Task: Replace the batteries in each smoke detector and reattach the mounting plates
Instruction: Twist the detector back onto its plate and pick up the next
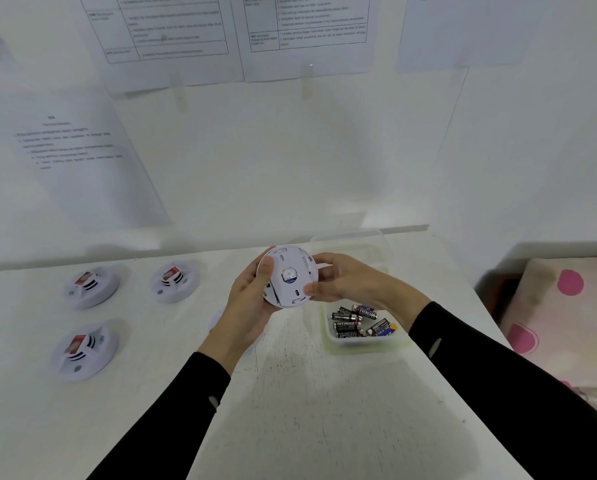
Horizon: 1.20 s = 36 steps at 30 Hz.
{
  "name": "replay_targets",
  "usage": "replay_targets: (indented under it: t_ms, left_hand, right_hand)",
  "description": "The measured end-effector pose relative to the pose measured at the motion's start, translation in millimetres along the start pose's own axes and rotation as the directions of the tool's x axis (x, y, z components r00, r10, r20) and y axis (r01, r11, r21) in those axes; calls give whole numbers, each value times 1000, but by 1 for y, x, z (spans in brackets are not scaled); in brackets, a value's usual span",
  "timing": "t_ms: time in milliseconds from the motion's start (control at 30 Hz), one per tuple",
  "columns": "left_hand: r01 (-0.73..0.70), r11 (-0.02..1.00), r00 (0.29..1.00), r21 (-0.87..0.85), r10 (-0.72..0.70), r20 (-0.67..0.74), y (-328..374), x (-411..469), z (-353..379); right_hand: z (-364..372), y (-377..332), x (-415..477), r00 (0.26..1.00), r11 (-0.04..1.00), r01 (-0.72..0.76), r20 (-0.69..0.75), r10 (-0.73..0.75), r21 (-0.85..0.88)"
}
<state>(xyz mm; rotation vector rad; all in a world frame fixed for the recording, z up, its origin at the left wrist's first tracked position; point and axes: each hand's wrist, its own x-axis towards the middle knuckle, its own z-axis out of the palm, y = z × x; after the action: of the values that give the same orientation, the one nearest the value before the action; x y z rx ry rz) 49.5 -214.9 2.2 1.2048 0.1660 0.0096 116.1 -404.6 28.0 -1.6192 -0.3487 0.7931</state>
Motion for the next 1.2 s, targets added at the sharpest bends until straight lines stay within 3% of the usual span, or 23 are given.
replay_targets:
  t_ms: [200,600,667,800,1200]
  left_hand:
    - [64,997,996,-46,-66,-53,-1,6,1]
    - [179,978,984,-111,-179,9,6,14,3]
    - [180,978,984,-104,-179,14,8,17,0]
    - [178,977,984,-115,-177,23,15,20,-1]
    - [138,987,987,-88,-130,89,9,15,-5]
  right_hand:
    - [2,7,0,998,1000,-17,-55,18,24]
    - [5,16,3,989,996,31,-140,-43,-82]
    - [5,13,2,991,999,31,-127,-34,-25]
    - [-1,7,0,1000,949,5,-31,5,317]
    - [-1,5,1,1000,942,-8,5,7,335]
